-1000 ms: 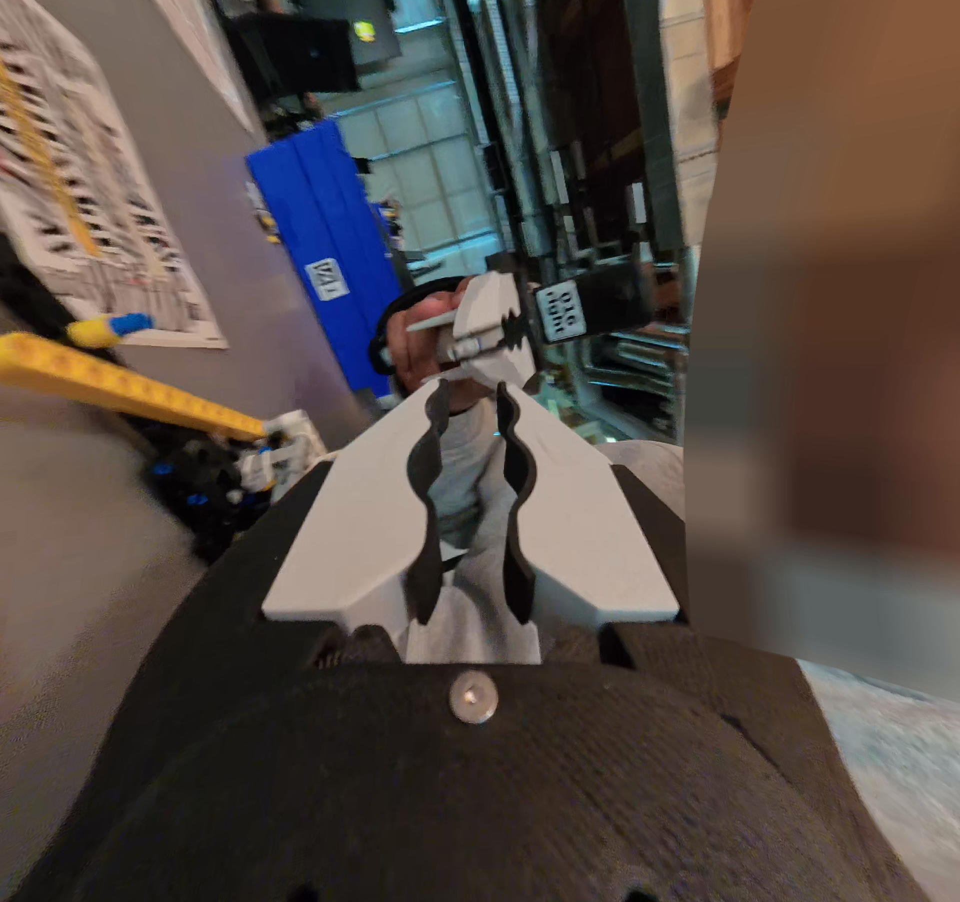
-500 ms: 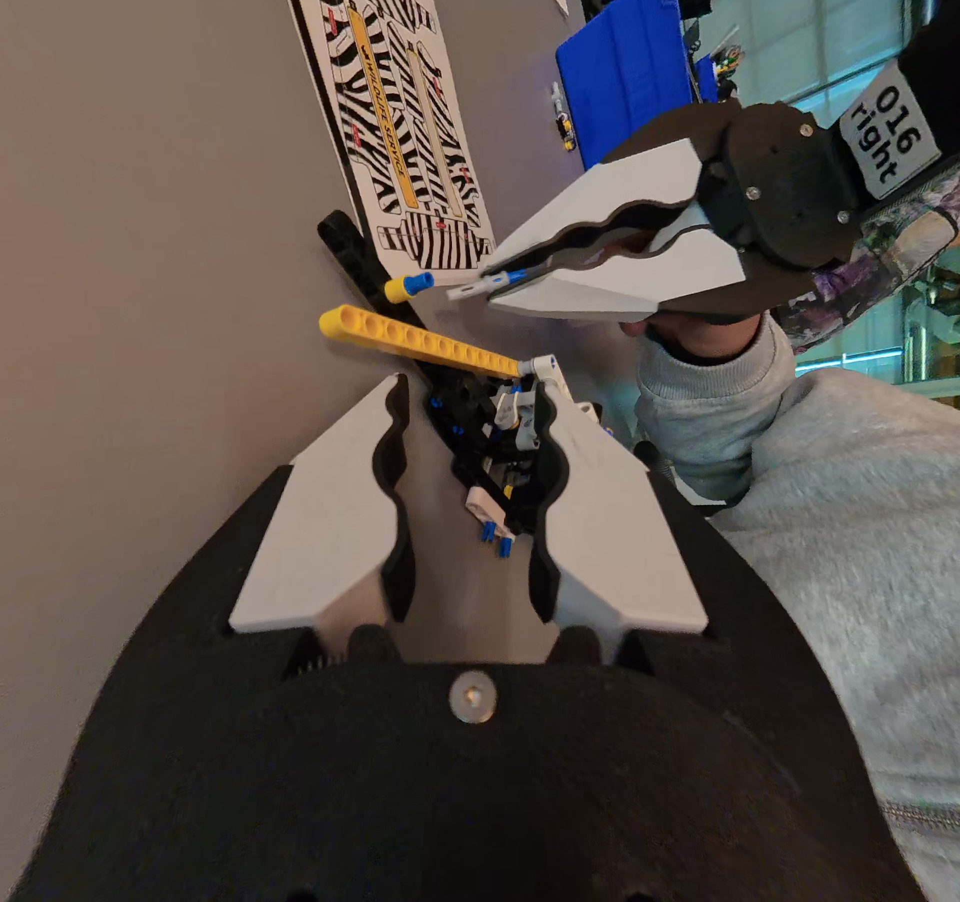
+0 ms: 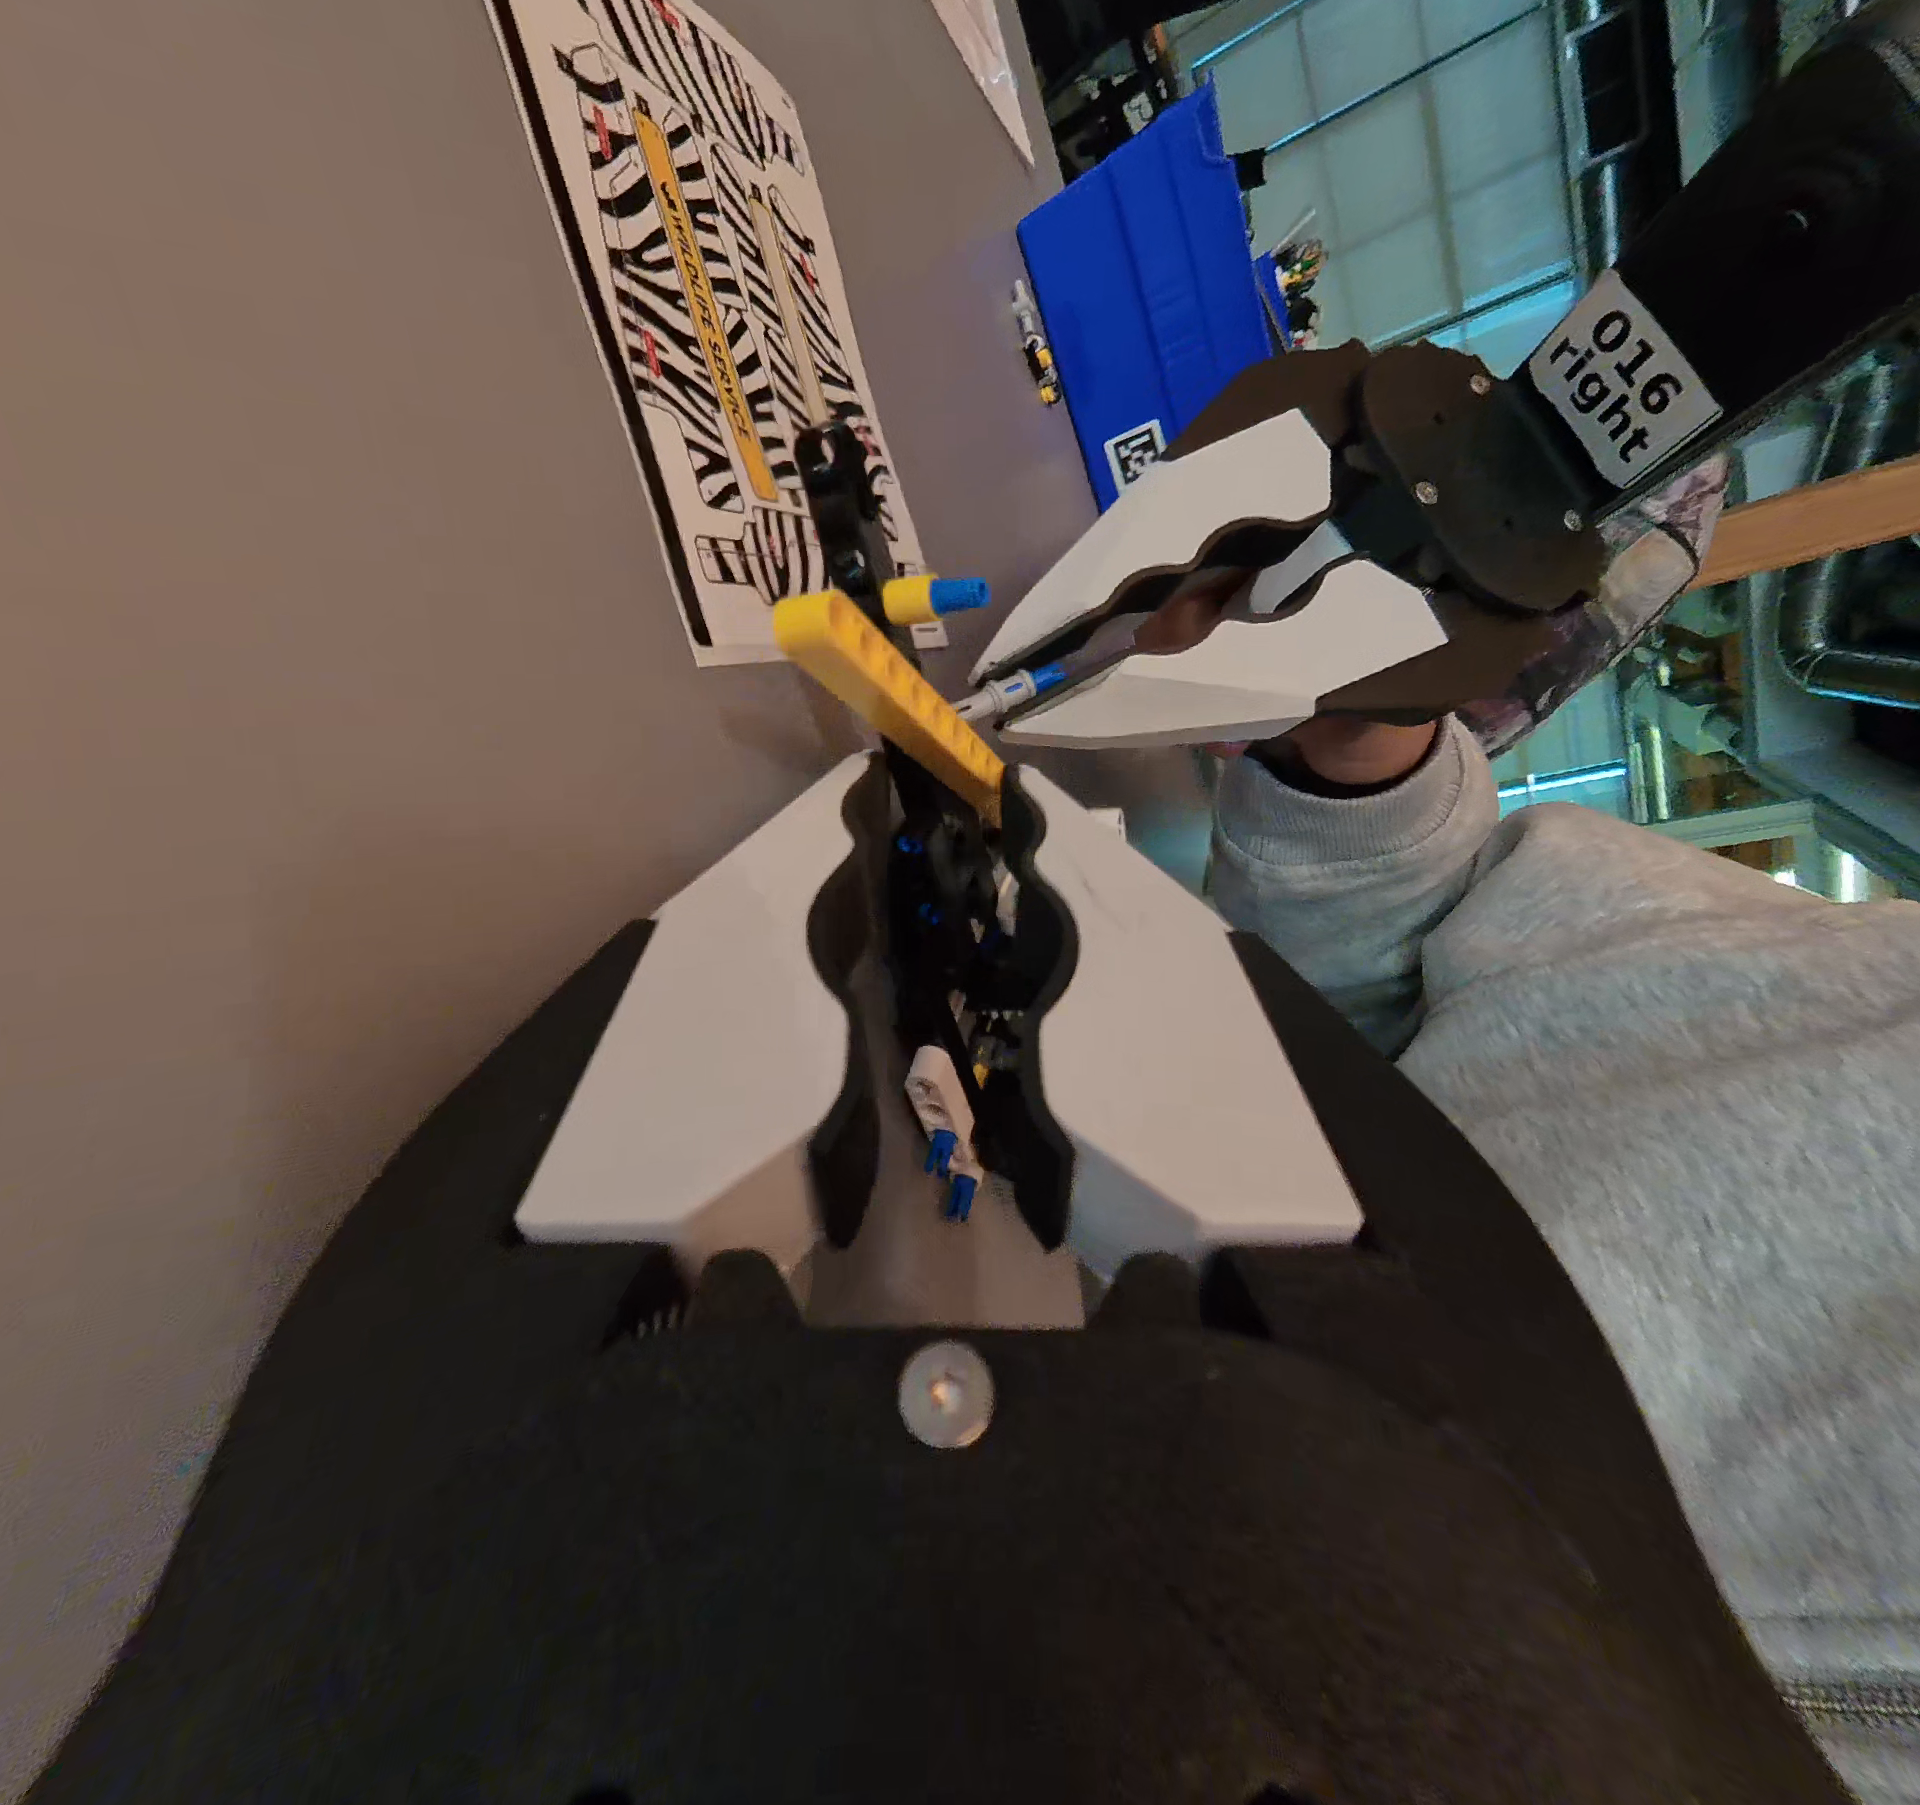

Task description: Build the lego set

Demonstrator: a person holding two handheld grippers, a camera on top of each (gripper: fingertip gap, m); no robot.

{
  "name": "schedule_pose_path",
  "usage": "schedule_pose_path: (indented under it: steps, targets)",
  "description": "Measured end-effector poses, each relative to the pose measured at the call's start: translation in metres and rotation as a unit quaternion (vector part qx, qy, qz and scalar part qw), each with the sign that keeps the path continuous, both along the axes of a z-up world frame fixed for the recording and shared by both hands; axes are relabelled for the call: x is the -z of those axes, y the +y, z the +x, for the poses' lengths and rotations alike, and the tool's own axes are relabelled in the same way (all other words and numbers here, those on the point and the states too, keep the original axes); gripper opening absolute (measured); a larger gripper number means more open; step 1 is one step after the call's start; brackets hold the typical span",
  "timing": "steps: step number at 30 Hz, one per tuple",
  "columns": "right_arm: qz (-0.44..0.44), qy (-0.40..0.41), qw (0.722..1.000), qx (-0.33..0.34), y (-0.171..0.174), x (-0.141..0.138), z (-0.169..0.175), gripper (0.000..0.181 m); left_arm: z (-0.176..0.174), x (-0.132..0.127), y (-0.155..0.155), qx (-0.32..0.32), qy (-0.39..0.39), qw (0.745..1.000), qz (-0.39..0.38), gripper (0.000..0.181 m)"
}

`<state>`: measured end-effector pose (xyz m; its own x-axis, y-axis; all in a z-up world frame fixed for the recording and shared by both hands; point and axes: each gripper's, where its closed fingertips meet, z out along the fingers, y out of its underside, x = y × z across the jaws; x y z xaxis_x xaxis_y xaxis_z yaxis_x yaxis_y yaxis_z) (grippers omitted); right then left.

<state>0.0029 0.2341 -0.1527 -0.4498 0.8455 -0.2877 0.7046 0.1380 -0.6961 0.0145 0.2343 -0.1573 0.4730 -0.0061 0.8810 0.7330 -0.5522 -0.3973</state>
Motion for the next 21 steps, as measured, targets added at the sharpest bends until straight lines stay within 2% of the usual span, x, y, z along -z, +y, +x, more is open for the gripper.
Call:
schedule_pose_path:
  steps: [6,12,21]
  targets:
    - [0.118,0.037,0.992,-0.018,0.008,-0.012,-0.003,0.006,0.004,-0.002,0.007,0.008,-0.005,1.000,0.008,0.019]
    - [0.234,0.000,0.972,-0.018,0.020,-0.006,-0.002,0.005,0.006,-0.002,0.022,0.017,0.023,1.000,0.014,0.019]
    - [0.296,-0.047,0.953,-0.036,0.023,-0.010,0.001,0.005,0.009,-0.006,0.026,0.022,0.058,0.998,0.034,0.020]
